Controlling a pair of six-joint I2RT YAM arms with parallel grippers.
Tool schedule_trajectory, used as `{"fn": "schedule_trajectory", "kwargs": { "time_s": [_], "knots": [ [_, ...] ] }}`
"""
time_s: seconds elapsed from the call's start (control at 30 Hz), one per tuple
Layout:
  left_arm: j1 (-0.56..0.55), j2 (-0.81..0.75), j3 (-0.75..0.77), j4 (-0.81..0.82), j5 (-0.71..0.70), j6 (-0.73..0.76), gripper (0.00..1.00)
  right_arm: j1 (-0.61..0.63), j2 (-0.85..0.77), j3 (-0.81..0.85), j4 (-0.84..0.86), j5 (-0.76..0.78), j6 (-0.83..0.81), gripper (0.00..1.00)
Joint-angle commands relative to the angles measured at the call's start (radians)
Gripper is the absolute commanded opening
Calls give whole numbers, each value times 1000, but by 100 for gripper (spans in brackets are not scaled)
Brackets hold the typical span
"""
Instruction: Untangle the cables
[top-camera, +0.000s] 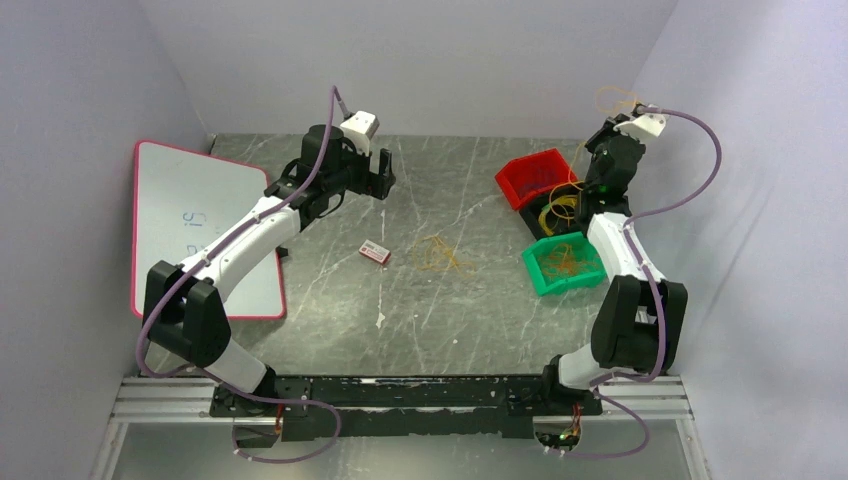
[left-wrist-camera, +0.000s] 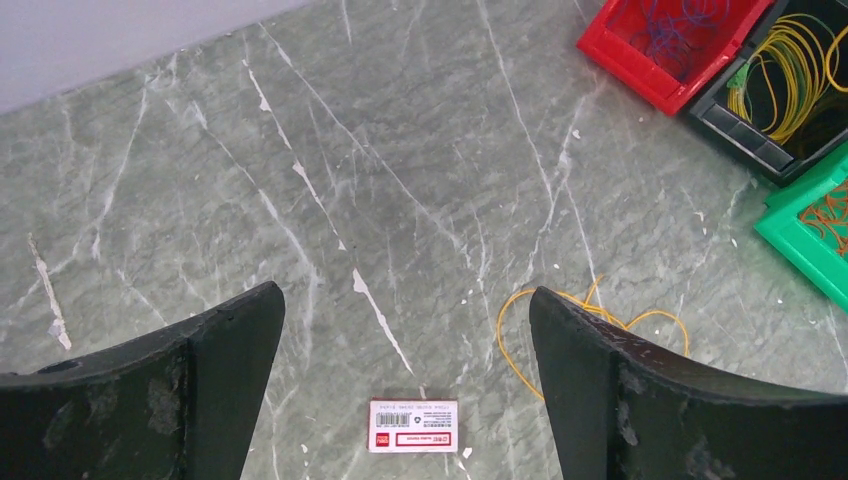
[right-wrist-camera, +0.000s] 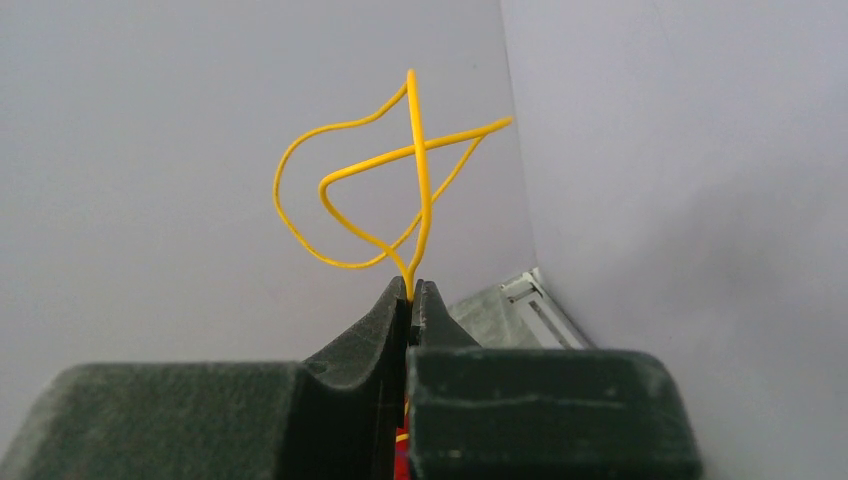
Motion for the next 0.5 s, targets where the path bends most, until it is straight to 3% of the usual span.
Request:
{"fn": "schedule_trajectory", "kwargs": {
  "time_s": [0.0,0.17,0.37,0.47],
  "knots": [
    [7,-27,-11,44,-31,-15,97,-10,56,-27,104,48,-67,0],
    [7,-24,-10,38,-52,-16,97,-11,107,-134,226,77,-90,0],
    [7,-26,-14,38,-58,-15,97,-11,138,-207,228,77,-40,0],
    [7,-23,-13,32,-60,-13,96,-11,136,-202,144,124,3,0]
  ]
}}
